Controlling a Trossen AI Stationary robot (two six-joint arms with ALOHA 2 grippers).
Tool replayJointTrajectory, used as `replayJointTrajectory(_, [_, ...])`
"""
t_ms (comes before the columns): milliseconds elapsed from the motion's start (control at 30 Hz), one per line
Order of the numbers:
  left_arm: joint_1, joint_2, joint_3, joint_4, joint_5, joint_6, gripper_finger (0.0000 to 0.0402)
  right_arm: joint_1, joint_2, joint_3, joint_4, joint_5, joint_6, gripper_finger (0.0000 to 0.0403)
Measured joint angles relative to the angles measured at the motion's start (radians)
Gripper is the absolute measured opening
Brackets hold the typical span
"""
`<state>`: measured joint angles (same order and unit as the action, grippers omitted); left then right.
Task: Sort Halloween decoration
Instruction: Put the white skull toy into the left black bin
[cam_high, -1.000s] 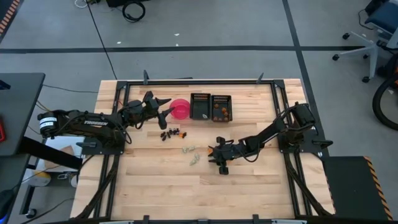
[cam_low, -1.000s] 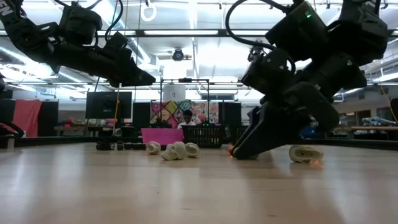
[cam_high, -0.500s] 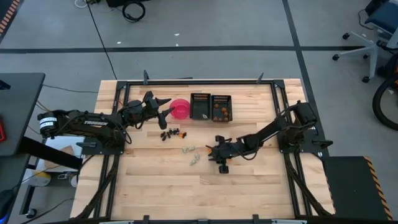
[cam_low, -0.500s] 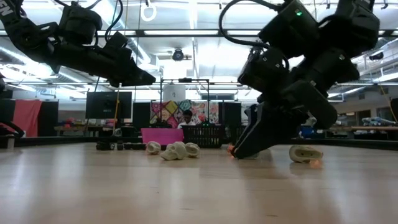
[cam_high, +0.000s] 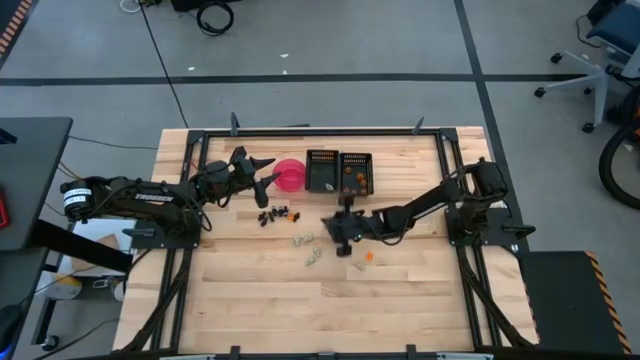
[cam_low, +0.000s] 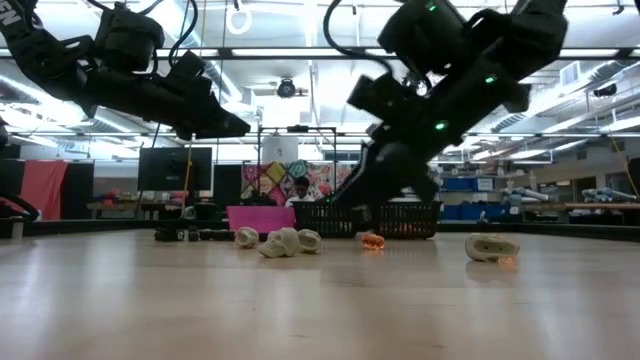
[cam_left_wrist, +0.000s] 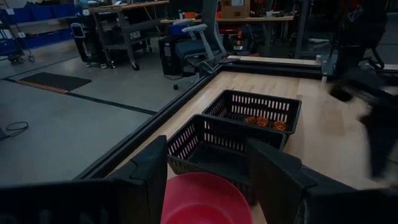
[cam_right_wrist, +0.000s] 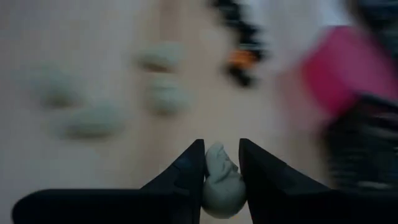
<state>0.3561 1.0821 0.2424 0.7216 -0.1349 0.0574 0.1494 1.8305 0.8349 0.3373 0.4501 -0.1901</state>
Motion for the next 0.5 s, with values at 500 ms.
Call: replayJointTrajectory(500, [0.000, 0.000, 0.000, 0.000, 0.000, -0.005, 0.0189, -0.250, 0.000, 0.001, 0.150, 0.035, 0.081, 0.0097])
